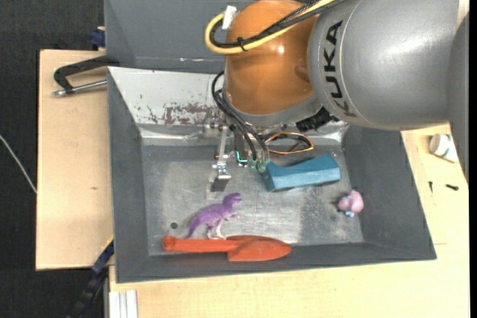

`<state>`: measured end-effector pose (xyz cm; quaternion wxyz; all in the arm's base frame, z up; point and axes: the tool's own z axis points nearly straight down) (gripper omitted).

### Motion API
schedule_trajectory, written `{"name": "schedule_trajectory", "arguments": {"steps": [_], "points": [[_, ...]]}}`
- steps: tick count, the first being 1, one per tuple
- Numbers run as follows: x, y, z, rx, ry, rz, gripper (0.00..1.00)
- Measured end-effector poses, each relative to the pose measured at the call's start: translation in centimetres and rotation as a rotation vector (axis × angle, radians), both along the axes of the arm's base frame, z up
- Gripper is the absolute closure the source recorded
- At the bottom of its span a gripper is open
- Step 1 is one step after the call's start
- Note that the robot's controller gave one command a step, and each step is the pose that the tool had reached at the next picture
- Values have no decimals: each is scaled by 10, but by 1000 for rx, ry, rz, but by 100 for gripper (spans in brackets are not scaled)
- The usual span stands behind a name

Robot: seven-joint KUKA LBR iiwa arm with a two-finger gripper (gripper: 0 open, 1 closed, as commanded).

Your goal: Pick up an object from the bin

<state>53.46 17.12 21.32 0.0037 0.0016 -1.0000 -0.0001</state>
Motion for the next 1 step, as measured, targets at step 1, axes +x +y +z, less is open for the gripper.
{"name": "schedule_trajectory", "arguments": {"steps": [1], "points": [[2,-1,5,2,-9,-2,0]]}}
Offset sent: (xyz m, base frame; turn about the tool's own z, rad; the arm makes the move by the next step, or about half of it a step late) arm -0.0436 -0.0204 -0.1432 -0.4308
